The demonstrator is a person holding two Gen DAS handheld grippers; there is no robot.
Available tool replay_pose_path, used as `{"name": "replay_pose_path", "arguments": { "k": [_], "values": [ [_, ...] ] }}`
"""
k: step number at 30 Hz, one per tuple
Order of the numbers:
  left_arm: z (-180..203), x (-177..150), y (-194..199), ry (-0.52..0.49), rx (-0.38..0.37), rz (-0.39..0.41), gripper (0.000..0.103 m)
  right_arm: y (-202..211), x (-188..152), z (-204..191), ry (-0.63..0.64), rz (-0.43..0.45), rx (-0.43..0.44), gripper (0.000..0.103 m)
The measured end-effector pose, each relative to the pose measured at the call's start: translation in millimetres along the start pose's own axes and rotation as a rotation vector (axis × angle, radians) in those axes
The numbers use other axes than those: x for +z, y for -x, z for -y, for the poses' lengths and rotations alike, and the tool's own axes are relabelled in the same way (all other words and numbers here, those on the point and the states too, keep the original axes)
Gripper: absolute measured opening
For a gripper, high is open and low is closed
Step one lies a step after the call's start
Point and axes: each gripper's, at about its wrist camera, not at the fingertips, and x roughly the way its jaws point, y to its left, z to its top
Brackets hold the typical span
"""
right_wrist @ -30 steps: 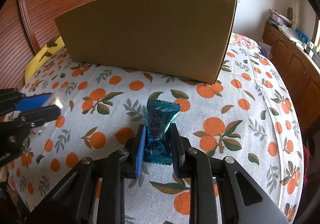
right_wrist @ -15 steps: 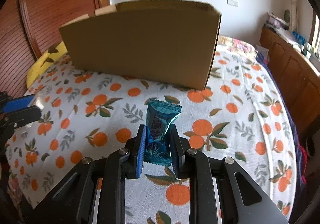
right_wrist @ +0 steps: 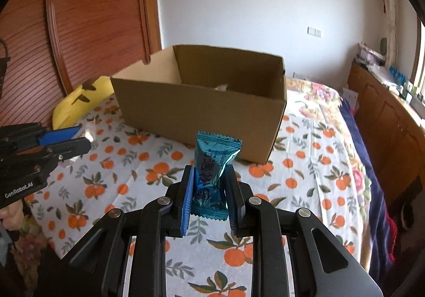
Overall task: Organize snacks
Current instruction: 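Lift and carry biscuit packet with left tool while right tool carries teal candy to box, then open left tool dropping biscuit packet while right tool drops teal candy into box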
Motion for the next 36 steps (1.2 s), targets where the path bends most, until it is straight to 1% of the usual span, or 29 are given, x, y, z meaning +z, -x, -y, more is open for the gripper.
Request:
{"name": "replay_pose_path", "arguments": {
  "k": [7,15,18,27,31,36],
  "values": [
    [-2,8,14,0.015,-0.002,0.048,0.019,15,4,-6,0.021,0.023,0.013,0.020],
    [-6,22,9,-0.003,0.015,0.066,0.019,18,18,-7,0.050,0.049,0.022,0.020],
    [-9,34,-1,-0.010,0.021,0.070,0.019,13,30,-3,0.059,0.057,0.018,0.020],
    [-26,84,-43,-0.022,0.038,0.095,0.020,-14,74,19,0.046,0.092,0.025,0.020],
    [-40,104,-71,-0.002,0.038,0.081,0.020,-39,90,32,0.024,0.090,0.044,0.020],
    [-53,111,-104,0.029,0.027,0.034,0.021,-73,99,46,-0.017,0.063,0.077,0.020]
  ]
}}
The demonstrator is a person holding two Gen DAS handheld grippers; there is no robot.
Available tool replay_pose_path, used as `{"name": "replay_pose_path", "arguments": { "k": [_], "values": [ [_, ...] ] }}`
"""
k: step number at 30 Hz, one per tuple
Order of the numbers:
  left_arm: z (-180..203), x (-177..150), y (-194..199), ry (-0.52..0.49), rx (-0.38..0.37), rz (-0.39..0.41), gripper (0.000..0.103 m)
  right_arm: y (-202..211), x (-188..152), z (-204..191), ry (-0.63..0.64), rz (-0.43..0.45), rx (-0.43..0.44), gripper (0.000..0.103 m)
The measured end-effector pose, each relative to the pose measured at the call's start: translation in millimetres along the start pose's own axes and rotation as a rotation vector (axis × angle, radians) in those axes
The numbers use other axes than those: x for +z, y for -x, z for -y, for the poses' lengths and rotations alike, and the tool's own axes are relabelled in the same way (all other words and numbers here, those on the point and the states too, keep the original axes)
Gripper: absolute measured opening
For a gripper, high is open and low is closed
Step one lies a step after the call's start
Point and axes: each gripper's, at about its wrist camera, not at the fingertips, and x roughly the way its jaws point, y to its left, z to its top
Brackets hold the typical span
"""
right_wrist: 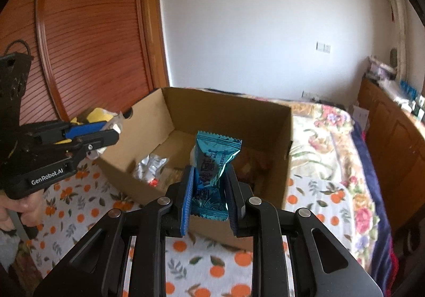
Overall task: Organize snacks
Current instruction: 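Open left tool dropping biscuit packet while right tool drops teal candy into box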
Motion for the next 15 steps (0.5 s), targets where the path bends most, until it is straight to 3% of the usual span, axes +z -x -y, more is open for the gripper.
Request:
{"name": "replay_pose_path", "arguments": {
  "k": [12,15],
  "values": [
    [-4,-8,-27,0.009,0.023,-0.029,0.029,-29,-4,11,-0.029,-0.025,0.011,0.025],
    [-1,-10,-24,0.002,0.028,-0.025,0.031,-28,-4,9,-0.020,-0.026,0.006,0.033]
  ]
}}
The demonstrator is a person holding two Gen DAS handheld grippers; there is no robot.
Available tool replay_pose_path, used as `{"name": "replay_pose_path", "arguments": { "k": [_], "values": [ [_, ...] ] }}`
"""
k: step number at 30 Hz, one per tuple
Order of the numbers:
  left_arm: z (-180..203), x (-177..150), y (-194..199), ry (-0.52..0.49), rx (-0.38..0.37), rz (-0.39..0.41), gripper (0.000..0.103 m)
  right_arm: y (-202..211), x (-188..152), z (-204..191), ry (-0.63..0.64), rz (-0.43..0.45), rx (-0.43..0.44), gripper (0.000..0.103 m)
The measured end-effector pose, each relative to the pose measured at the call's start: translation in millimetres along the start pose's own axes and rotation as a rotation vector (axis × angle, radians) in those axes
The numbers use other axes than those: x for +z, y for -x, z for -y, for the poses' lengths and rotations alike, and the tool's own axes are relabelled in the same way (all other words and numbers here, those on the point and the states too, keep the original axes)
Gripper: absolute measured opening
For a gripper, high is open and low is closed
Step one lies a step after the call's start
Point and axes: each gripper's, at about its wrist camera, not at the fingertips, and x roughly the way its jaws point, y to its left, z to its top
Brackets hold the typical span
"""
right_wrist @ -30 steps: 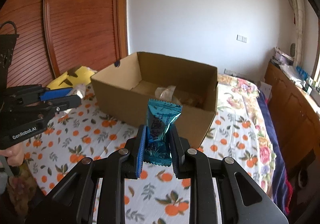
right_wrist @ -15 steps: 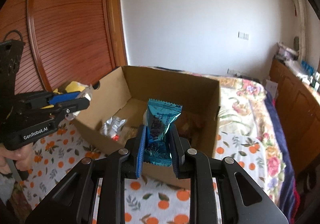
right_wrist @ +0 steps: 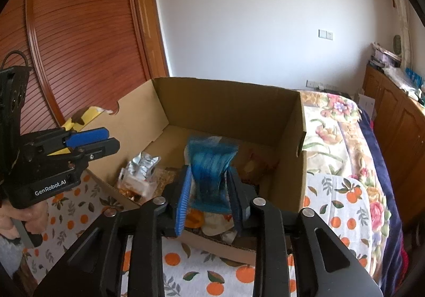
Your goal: Organize snacks
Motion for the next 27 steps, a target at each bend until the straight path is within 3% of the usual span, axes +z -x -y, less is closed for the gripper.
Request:
{"name": "replay_pose_path", "arguments": {
  "k": [3,14,27],
  "values": [
    [4,-3,5,-0.005,0.001,-0.002,0.032,-2,2,-1,0.009,-0.006,-0.015,0.048],
    [17,-8,54,-0.058,0.035,0.034,0.033,46,-9,-15,0.014,0.030,-0.029,0.048],
    [36,-43,152,-0.037,0.076,0.106,0.041,156,-57,-43,-0.036,0.101,-0.076,0.055]
  ]
}}
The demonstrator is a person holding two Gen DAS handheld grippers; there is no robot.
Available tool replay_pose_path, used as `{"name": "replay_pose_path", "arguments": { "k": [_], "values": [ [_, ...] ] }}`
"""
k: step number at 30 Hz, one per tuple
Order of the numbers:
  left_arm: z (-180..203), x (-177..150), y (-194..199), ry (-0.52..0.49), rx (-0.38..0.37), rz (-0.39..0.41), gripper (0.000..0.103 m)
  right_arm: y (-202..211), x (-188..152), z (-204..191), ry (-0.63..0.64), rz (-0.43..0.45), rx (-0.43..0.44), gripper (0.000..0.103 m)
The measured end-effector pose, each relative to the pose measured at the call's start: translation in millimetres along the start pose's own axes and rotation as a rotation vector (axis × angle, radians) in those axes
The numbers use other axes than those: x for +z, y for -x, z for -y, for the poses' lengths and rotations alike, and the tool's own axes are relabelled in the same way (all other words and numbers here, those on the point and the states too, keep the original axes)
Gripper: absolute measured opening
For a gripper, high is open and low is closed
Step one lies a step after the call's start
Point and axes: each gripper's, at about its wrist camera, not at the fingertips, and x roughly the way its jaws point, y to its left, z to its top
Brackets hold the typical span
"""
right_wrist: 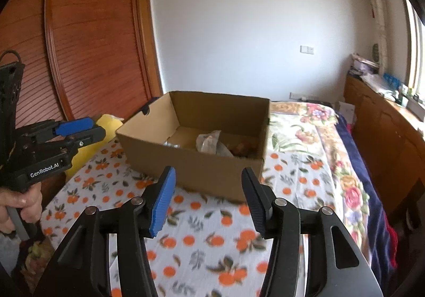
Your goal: Organize snacks
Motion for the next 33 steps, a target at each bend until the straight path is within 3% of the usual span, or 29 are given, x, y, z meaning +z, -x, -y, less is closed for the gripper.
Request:
{"name": "replay_pose_path", "arguments": {
  "k": [13,19,27,31,33],
  "values": [
    [27,-39,84,0.012,0.035,0.013,0.050,93,-36,-19,-0.016,0.047,-0.080,0.071],
    [34,-56,120,0.023,0.080,0.053,0.070,128,-54,-28,-0.019,0.085,-0.113,0.087],
    [49,-87,159,0.031,0.127,0.064,0.071,155,-82,-41,-0.040,0.093,-0.114,0.099],
    [51,-102,177,0.047,0.138,0.093,0.098,170,-91,-46,-0.045,0.121,-0.146,0.103],
    [52,-107,183,0.055,0.128,0.101,0.102,175,-95,-47,-0.049,0.126,-0.152,0.103]
  ]
}}
